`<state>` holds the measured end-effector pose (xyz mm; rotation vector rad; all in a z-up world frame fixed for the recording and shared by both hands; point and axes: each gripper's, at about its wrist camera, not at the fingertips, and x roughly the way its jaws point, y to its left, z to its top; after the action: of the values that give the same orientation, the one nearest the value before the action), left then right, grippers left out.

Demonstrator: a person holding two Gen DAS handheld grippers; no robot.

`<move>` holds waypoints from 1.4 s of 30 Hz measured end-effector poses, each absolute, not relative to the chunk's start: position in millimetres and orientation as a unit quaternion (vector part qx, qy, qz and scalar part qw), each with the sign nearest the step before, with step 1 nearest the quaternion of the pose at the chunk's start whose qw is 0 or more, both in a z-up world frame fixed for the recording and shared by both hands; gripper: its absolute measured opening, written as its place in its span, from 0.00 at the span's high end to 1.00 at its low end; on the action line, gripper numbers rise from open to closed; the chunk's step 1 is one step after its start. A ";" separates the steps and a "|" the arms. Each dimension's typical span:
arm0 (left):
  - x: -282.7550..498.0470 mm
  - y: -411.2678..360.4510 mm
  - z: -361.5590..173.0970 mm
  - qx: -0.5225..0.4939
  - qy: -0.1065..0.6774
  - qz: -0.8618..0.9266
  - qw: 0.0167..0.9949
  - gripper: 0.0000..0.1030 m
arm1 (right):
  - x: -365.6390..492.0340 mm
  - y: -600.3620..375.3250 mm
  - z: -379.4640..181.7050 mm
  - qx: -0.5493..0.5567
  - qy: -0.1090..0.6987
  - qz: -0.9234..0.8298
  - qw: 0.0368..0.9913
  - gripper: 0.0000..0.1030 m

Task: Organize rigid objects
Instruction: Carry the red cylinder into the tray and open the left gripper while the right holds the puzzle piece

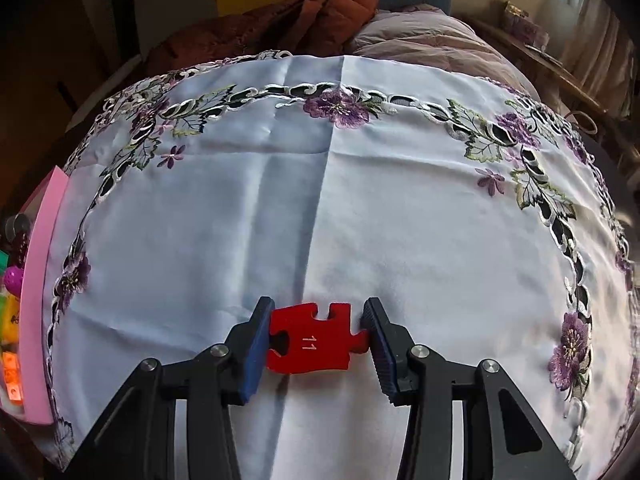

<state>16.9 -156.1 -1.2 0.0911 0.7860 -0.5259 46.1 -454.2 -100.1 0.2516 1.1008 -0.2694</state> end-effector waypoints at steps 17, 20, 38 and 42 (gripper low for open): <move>83.6 -64.9 -44.6 -0.072 0.455 -0.181 0.869 0.26 | 47.5 -452.6 -99.7 0.109 0.524 -0.125 0.836 0.55; 93.8 -74.5 -54.9 -0.052 0.471 -0.182 0.862 0.26 | 47.3 -452.7 -99.8 0.111 0.524 -0.125 0.835 0.55; 67.6 -42.7 -16.2 -0.055 0.413 -0.131 0.899 0.17 | 46.2 -453.9 -95.2 0.118 0.518 -0.126 0.838 0.55; 54.5 -32.0 -1.8 -0.021 0.383 -0.087 0.919 0.17 | 40.9 -452.5 -78.8 0.118 0.482 -0.124 0.859 0.55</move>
<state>54.5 -32.0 -1.8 -0.0426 0.7879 -0.1787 40.9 -452.5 -78.8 0.2473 1.0119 -0.2606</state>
